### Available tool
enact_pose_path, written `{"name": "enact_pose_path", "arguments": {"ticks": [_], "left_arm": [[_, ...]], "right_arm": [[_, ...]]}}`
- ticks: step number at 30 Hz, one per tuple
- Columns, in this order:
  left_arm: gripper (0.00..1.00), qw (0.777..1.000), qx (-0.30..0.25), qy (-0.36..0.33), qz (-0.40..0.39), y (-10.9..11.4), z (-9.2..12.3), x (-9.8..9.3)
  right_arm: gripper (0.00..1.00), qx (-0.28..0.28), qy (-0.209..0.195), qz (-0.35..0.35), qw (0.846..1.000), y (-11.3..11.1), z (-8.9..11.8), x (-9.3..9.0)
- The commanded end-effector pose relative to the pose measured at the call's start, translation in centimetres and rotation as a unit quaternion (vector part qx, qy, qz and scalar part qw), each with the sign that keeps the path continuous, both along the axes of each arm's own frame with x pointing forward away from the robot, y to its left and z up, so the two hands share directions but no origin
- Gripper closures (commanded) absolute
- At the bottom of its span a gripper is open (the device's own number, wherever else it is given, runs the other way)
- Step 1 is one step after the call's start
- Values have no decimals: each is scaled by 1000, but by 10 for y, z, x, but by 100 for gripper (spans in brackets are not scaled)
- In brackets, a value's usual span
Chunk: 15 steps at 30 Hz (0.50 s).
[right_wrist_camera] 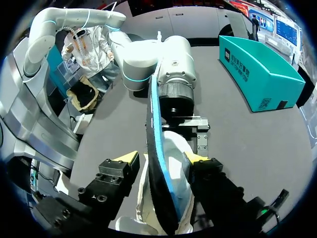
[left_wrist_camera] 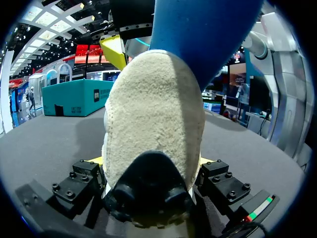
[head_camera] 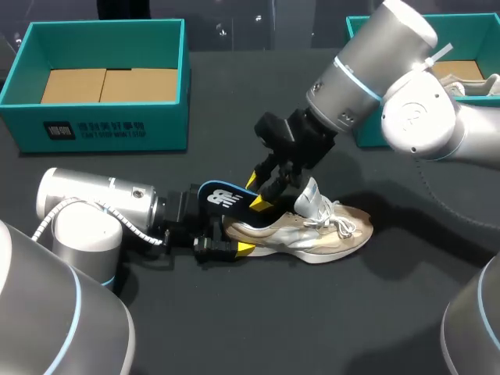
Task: Take the shoe out of the shoebox, open the shoe tongue, remove and reinsert the insole, then place the shoe into the shoebox
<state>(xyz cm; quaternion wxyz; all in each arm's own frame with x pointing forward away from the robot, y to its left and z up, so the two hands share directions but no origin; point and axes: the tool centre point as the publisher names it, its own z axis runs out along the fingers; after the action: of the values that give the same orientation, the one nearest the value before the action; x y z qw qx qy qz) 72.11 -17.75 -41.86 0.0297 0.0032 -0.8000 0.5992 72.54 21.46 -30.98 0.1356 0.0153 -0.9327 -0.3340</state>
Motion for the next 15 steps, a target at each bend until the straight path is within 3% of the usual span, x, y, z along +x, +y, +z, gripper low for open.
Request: {"name": "enact_pose_path", "arguments": {"ticks": [1, 15], "left_arm": [[100, 1000, 0, 0, 1, -1, -4, -1], [100, 1000, 0, 0, 1, -1, -4, -1]], "right_arm": [[46, 2, 5, 3, 1000, 5, -4, 1], [60, 6, 20, 18, 1000, 17, -12, -8]]}}
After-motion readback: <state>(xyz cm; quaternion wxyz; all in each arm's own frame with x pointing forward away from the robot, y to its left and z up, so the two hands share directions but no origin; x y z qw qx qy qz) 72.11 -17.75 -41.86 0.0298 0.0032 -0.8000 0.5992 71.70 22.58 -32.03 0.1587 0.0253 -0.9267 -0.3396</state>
